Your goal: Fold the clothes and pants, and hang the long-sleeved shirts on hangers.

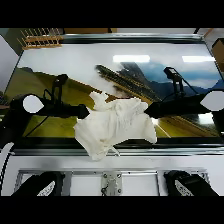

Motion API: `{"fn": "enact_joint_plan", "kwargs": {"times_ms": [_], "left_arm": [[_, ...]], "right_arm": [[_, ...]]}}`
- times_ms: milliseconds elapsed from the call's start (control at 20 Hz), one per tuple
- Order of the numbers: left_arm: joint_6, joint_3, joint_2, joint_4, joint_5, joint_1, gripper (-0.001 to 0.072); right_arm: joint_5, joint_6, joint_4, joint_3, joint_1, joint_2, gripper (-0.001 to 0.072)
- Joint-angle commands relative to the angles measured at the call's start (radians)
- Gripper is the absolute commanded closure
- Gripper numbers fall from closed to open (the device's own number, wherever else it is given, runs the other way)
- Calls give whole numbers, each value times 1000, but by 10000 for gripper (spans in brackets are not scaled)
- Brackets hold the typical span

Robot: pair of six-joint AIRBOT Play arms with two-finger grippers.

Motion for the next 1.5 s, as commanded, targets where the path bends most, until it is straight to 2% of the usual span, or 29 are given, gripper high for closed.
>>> {"fn": "enact_joint_plan", "kwargs": {"times_ms": [0, 100, 250, 300, 400, 600, 800, 950, 1100, 1250, 1300, 1350, 1400, 1450], "left_arm": [[-8, -13, -8, 8, -35, 85, 44], [-11, -47, 55, 7, -19, 144, 44], [-18, -150, 111, -69, 110, 171, 45], [4, -177, 109, -120, 142, 164, 44], [109, -212, 59, -193, 179, 117, 44], [243, -171, -148, -258, 186, 56, 44], [268, -47, -354, -290, 131, 56, 44], [280, 29, -455, -294, 14, 53, 44], [358, 46, -492, -401, -55, 51, 44], [360, 36, -491, -405, -66, 32, 48], [352, 35, -491, -405, -76, 27, 239], [352, 35, -491, -406, -80, 21, 489], [354, 35, -490, -410, -77, 8, 685], [354, 36, -489, -421, -73, 0, 688]], "right_arm": [[-34, 10, -3, -38, 2, -10, 702], [-34, 10, -2, -38, 2, -6, 702], [-44, 10, -2, -38, 2, -6, 702], [-46, 10, -2, -38, 2, -6, 701], [-45, 10, 2, -38, 2, -6, 701], [-45, 10, 6, -38, 2, -6, 702], [-45, 10, 6, -38, 2, -6, 702], [-45, 10, 6, -38, 2, -6, 702], [-46, 10, 5, -38, 2, -7, 701], [-46, 10, 5, -38, 2, -7, 701], [-46, 10, 5, -38, 2, -7, 701], [-46, 10, 5, -38, 2, -7, 701], [-48, 10, 5, -38, 2, -7, 701], [-55, 9, 5, -38, 2, -7, 701]]}}
